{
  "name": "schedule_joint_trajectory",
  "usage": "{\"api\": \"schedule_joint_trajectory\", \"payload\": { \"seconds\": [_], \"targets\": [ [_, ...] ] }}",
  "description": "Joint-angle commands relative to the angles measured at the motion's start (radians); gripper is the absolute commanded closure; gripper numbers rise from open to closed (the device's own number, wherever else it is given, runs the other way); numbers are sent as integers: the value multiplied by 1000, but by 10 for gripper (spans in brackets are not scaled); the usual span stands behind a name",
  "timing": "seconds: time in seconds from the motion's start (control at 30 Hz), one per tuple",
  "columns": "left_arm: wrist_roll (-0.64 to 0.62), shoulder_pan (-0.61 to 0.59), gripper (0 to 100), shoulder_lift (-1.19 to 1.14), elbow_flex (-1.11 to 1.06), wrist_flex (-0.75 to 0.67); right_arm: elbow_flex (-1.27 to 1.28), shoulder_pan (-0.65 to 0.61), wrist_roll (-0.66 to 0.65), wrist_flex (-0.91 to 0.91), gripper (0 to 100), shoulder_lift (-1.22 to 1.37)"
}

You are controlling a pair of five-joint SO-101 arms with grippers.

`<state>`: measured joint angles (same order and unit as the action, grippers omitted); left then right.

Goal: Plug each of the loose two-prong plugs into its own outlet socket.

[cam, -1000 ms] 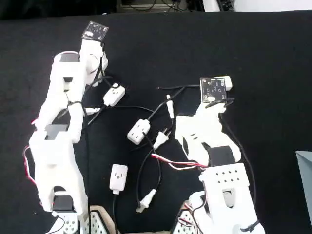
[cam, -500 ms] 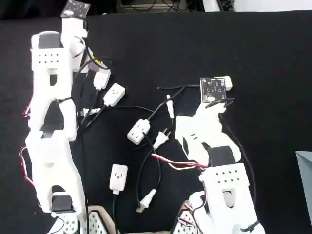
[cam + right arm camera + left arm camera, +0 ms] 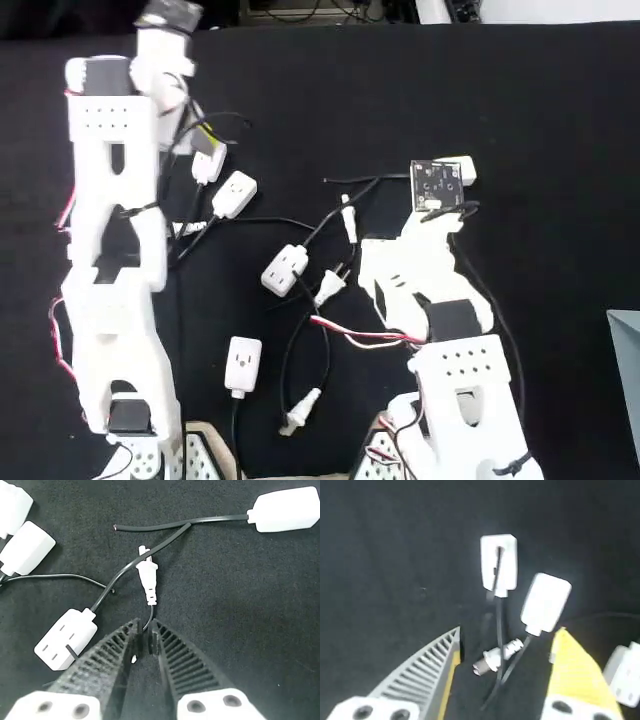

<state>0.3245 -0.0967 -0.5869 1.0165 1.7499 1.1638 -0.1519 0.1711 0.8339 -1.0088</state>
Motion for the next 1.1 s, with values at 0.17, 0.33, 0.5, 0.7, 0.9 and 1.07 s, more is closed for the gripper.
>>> {"api": "schedule_joint_trajectory", "payload": {
  "seconds": [0.17, 0.33, 0.5, 0.7, 0.9, 1.07],
  "targets": [
    [29, 157, 762, 180, -242, -35, -5, 11, 0, -20, 955, -18],
    [29, 163, 720, 124, -447, -227, -5, 11, 0, -20, 955, -18],
    [34, 140, 714, 15, -556, -420, -5, 11, 0, -20, 955, -18],
    [35, 119, 719, -112, -556, -508, -5, 11, 0, -20, 955, -18],
    [34, 147, 866, -132, -556, -503, -5, 11, 0, -20, 955, -16],
    [35, 165, 967, -72, -555, -440, -5, 11, 0, -20, 955, -16]
  ]
}}
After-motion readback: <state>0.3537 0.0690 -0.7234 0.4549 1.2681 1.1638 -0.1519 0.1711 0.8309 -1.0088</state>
